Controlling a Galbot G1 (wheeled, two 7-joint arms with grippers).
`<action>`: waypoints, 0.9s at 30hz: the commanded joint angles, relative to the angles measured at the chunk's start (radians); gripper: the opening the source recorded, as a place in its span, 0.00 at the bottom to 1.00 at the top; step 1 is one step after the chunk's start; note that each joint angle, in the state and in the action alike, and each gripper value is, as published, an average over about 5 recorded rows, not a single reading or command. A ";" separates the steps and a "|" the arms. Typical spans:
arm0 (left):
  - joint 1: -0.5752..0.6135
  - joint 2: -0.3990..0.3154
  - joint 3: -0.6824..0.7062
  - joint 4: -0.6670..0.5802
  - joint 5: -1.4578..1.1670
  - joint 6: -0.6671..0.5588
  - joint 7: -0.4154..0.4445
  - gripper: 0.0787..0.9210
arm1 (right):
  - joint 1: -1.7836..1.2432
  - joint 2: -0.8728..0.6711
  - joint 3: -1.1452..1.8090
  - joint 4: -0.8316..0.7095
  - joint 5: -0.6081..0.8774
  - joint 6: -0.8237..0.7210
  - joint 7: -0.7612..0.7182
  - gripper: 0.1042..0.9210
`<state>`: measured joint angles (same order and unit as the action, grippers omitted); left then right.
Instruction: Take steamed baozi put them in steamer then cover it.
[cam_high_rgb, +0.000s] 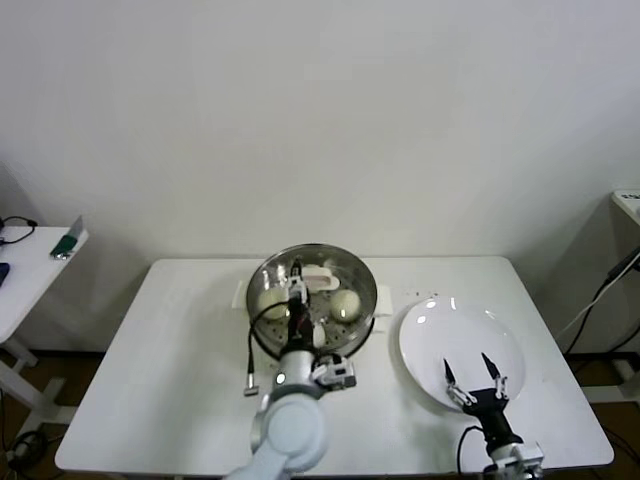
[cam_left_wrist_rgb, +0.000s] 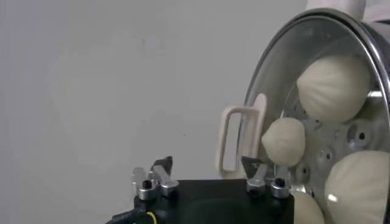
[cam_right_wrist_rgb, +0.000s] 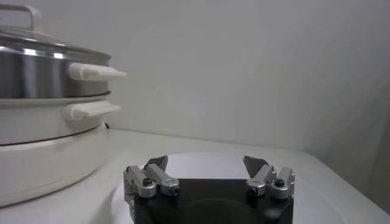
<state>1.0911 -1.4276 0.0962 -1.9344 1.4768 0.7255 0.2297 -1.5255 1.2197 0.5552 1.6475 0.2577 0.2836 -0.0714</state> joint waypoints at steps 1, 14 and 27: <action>0.091 0.095 -0.079 -0.194 -0.436 -0.147 -0.198 0.80 | -0.008 -0.006 -0.026 0.036 0.050 -0.041 0.059 0.88; 0.403 0.184 -0.827 -0.254 -1.442 -0.674 -0.318 0.88 | -0.019 -0.003 -0.019 0.089 0.038 0.023 0.072 0.88; 0.623 0.179 -0.894 -0.019 -1.849 -0.924 -0.301 0.88 | 0.012 0.009 -0.033 0.023 0.059 0.055 0.081 0.88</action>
<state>1.5223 -1.2527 -0.6139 -2.0885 0.0971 0.0801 -0.0486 -1.5270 1.2253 0.5290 1.7026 0.3008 0.3186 0.0012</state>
